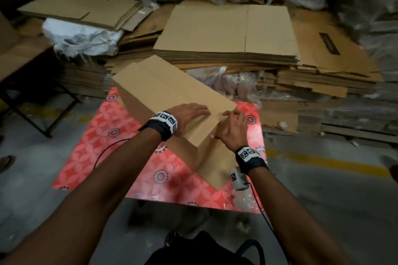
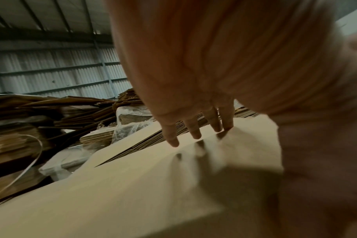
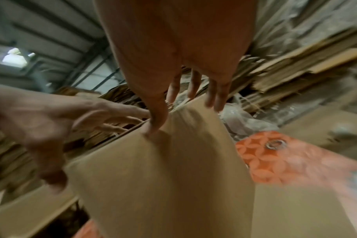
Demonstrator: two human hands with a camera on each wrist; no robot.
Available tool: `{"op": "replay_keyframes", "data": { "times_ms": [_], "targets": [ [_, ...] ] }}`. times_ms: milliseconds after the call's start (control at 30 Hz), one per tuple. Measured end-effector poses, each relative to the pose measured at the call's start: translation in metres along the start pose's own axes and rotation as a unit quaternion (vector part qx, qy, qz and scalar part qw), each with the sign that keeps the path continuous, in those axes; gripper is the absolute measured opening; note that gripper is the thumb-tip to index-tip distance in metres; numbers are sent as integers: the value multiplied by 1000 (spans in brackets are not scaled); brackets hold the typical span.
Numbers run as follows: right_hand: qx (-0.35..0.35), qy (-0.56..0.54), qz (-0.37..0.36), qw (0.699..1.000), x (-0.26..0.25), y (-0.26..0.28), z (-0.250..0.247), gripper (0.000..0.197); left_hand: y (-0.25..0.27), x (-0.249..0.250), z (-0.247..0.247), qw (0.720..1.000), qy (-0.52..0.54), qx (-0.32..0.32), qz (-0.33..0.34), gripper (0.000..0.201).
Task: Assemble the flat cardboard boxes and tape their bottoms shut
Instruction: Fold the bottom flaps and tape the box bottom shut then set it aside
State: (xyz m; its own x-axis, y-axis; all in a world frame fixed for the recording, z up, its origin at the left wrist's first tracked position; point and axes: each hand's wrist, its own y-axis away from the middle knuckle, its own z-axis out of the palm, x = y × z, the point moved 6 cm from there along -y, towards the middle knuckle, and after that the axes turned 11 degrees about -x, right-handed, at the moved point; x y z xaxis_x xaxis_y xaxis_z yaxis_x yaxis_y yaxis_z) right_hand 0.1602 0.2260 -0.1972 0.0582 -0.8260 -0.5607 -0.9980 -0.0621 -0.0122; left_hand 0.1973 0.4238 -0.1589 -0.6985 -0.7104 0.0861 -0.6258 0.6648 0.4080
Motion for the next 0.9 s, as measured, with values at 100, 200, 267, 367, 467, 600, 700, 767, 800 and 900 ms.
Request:
{"op": "replay_keyframes", "data": {
  "times_ms": [100,200,267,367,467,600,700,767,800,900],
  "targets": [
    [-31,74,-57,995,-22,-10,10,97,31,-14,-10,993,-62,93,-36,130],
    [-76,98,-105,987,-41,-16,26,78,75,-21,-16,968,-67,243,-20,89],
    [-105,78,-115,985,-48,-18,36,69,112,-18,-17,941,-64,331,9,51],
    [-84,53,-135,986,-58,-22,43,55,151,-15,0,957,15,289,14,18],
    [-55,93,-105,989,-61,-30,45,46,169,-27,34,959,175,205,-89,44],
    [-19,175,-76,981,-64,-36,36,32,148,-29,65,951,206,156,-173,73],
    [29,205,-73,976,-74,-33,17,41,116,-28,75,960,107,124,-225,65],
    [72,196,-67,976,-78,-31,1,49,100,-27,75,962,58,106,-243,62],
    [91,182,-51,978,-76,-33,-8,53,96,-27,72,963,40,101,-248,61],
    [96,150,43,983,-57,-42,-27,65,87,-29,67,964,9,100,-246,63]
  ]
}}
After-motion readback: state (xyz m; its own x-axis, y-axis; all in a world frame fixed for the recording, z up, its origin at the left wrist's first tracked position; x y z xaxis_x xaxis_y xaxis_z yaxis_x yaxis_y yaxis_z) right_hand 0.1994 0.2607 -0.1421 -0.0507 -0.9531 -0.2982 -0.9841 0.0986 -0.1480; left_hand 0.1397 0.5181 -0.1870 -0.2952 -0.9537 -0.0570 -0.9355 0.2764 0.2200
